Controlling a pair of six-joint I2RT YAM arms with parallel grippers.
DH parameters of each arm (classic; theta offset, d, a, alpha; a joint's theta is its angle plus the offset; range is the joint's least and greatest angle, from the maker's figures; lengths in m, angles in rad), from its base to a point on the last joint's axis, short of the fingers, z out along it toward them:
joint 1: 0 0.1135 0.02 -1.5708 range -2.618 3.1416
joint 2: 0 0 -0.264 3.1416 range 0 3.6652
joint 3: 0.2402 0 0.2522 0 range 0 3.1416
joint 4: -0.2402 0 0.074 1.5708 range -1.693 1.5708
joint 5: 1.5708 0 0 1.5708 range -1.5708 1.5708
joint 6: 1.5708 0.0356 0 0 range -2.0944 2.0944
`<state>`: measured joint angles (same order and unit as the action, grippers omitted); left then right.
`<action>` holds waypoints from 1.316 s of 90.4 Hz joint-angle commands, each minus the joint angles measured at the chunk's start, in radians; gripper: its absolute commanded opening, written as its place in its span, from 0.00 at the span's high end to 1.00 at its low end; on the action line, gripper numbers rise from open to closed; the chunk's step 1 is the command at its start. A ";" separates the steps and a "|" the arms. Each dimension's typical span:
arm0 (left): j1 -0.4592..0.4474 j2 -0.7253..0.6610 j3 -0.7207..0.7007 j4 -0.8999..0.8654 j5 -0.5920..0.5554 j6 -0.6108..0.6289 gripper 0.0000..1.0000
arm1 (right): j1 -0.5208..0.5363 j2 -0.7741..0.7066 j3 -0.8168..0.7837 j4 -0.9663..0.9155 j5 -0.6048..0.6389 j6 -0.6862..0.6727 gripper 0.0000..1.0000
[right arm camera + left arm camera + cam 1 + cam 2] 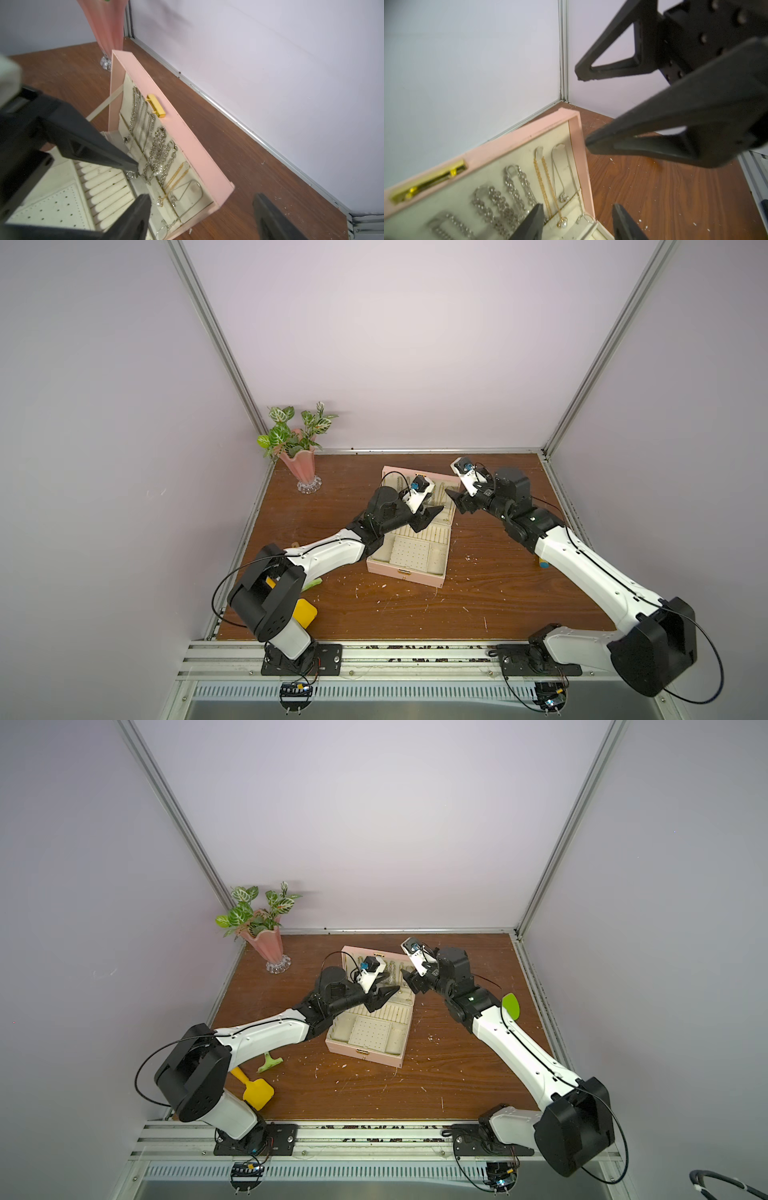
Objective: Put jewelry chain into jewelry box
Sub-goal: Close the fastener on the jewelry box.
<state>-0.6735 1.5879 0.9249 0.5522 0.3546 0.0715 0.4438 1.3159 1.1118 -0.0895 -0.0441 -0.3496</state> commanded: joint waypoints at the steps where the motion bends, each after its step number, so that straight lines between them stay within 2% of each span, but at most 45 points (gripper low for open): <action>1: 0.012 -0.028 -0.037 0.086 -0.001 0.003 0.42 | -0.003 0.052 0.103 -0.128 -0.006 -0.120 0.20; 13: 0.020 -0.027 -0.053 0.094 0.001 0.002 0.42 | -0.002 0.124 0.199 -0.242 0.025 -0.171 0.20; 40: 0.022 0.004 -0.053 0.134 0.016 -0.002 0.41 | -0.004 0.197 0.300 -0.338 0.135 -0.231 0.25; 54: 0.023 0.012 -0.054 0.140 0.012 0.001 0.41 | -0.004 0.223 0.324 -0.338 0.142 -0.241 0.30; 77: 0.023 0.017 -0.055 0.140 0.013 -0.001 0.41 | -0.004 0.253 0.363 -0.348 0.156 -0.253 0.31; 119: 0.025 0.015 -0.058 0.139 0.006 0.007 0.41 | -0.004 0.269 0.360 -0.336 0.200 -0.251 0.55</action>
<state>-0.6594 1.5951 0.8745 0.6670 0.3553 0.0723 0.4446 1.5803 1.4403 -0.4358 0.1059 -0.6052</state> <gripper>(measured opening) 0.594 0.474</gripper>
